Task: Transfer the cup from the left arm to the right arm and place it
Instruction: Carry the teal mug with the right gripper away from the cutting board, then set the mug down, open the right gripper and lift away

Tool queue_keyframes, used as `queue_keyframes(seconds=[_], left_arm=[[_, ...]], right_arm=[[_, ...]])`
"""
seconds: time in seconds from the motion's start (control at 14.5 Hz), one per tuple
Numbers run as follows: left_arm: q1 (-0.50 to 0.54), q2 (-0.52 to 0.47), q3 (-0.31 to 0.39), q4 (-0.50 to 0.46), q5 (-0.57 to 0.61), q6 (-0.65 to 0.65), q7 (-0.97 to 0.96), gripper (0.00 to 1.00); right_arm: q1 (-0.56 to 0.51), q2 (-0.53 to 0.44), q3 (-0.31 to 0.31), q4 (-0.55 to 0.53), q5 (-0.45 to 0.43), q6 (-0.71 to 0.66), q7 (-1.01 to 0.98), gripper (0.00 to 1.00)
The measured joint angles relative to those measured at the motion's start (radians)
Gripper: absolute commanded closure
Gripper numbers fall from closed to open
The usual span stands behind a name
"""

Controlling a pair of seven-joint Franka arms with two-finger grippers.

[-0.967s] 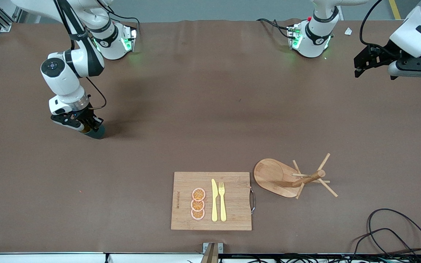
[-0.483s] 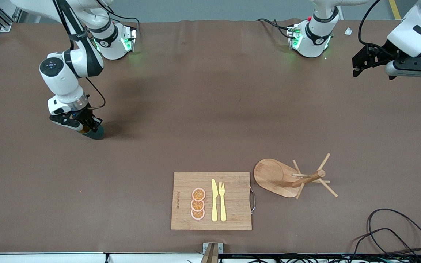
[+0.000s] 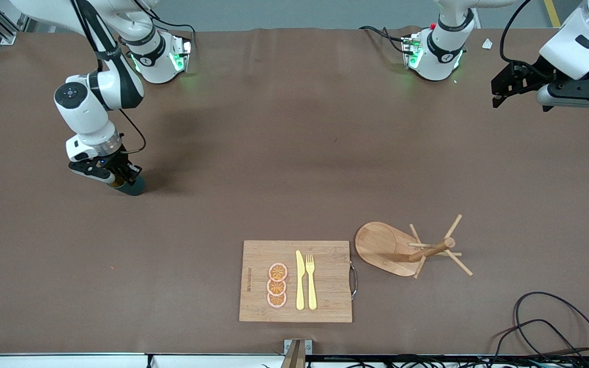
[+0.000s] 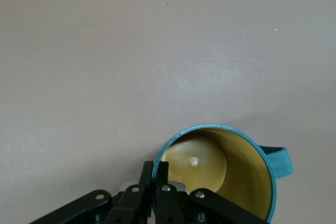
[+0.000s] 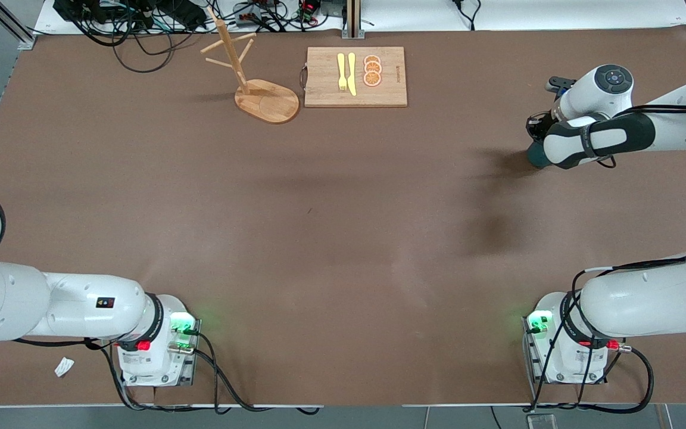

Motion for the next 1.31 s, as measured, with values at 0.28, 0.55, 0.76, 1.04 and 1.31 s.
queue_keyframes(seconds=[0.28,0.55,0.76,1.04,1.31], left_arm=[[0.000,0.000,-0.007,0.000,0.000,0.000,0.000,0.00],[0.000,0.000,-0.007,0.000,0.000,0.000,0.000,0.00],[0.002,0.000,-0.007,0.001,0.000,0.000,-0.001,0.00],[0.008,0.000,-0.005,0.003,0.000,0.000,-0.014,0.00],[0.008,0.000,-0.005,0.004,0.000,0.000,-0.037,0.00]], right_arm=[[-0.004,0.003,0.000,0.000,0.000,0.003,-0.021,0.16],[-0.016,0.000,0.000,0.000,0.000,0.009,-0.050,0.00],[-0.018,-0.038,0.002,0.004,0.000,-0.015,-0.051,0.00],[-0.006,-0.165,0.013,0.022,0.023,-0.212,-0.052,0.00],[0.036,-0.308,0.017,0.164,0.159,-0.586,-0.142,0.00]])
